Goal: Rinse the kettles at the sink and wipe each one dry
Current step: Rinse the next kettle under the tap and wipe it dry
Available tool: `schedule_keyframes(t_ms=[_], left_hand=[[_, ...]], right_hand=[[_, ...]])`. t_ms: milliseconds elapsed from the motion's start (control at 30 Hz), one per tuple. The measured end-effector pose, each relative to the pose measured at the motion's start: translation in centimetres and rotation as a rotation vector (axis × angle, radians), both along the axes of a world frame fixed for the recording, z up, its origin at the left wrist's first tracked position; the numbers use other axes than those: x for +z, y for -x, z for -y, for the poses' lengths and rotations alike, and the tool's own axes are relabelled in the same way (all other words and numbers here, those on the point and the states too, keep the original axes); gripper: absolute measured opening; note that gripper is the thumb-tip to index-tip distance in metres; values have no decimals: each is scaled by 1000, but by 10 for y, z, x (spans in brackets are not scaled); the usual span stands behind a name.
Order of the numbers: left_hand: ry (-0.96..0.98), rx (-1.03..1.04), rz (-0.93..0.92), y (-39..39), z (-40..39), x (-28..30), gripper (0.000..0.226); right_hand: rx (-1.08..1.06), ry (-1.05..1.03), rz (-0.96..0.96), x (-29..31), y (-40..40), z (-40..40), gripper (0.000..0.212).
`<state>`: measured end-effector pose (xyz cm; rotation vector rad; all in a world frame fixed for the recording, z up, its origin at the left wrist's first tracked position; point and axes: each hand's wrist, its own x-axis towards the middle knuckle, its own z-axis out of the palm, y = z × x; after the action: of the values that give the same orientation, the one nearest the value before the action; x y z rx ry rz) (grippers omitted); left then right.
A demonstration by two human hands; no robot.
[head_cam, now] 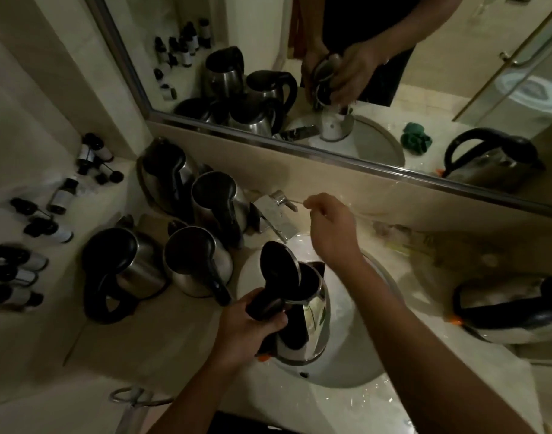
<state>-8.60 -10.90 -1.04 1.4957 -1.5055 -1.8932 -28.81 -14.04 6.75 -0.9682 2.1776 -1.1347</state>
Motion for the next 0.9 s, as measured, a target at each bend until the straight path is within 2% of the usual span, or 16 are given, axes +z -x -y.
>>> schedule_keyframes(t_ms=[133, 200, 267, 367, 500, 633, 700, 800, 900], left_hand=[[54, -17, 69, 9, 15, -29, 47], [31, 7, 69, 16, 18, -37, 44], [1, 34, 56, 23, 19, -44, 41], [-101, 85, 46, 32, 22, -53, 36], [-263, 176, 16, 36, 23, -66, 30], [-260, 197, 23, 41, 26, -76, 27], [-251, 218, 40, 45, 27, -81, 27], [-254, 271, 35, 53, 30, -88, 31], [-263, 301, 35, 63, 32, -91, 38]], right_hand=[[178, -252, 222, -57, 26, 67, 20], [231, -262, 326, -70, 29, 91, 21], [261, -267, 344, -77, 37, 111, 26], [351, -385, 132, -87, 56, 123, 13], [483, -411, -50, -97, 63, 117, 25], [752, -487, -395, -95, 67, 116, 43], [843, -534, -494, -98, 76, 112, 54], [779, -485, -439, -102, 82, 108, 54], [453, -286, -178, -109, 71, 87, 52]])
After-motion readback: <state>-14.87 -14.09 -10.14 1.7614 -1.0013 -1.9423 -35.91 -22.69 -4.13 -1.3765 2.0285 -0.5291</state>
